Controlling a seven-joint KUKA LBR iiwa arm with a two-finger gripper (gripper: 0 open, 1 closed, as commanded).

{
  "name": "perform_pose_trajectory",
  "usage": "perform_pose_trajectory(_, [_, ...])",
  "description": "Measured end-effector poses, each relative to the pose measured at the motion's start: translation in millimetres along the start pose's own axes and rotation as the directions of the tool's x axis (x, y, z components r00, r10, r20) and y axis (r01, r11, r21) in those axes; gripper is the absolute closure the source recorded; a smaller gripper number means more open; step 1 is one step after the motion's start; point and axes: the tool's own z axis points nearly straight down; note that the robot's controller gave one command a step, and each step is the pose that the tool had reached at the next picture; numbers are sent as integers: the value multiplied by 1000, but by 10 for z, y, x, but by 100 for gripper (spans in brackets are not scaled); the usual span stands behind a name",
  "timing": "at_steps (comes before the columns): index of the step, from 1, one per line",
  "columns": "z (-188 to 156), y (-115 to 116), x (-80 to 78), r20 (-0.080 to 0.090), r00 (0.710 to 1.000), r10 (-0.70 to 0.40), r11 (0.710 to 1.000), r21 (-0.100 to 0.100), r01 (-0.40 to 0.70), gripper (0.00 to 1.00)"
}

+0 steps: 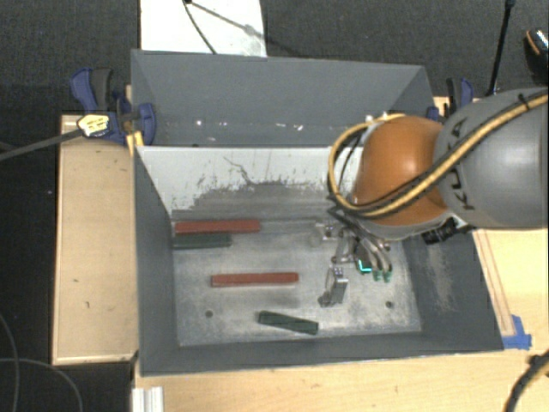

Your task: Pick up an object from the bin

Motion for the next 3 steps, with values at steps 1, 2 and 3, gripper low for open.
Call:
perform_pose_trajectory(1, [681, 673, -265, 6, 985, -173, 985, -1, 173, 0])
perform_pose_trajectory(2, [344, 1207, -123, 12, 976, -219, 976, -1, 219, 0])
perform_pose_trajectory(3, [257, 1021, -312, 12, 991, -132, 991, 1, 132, 0])
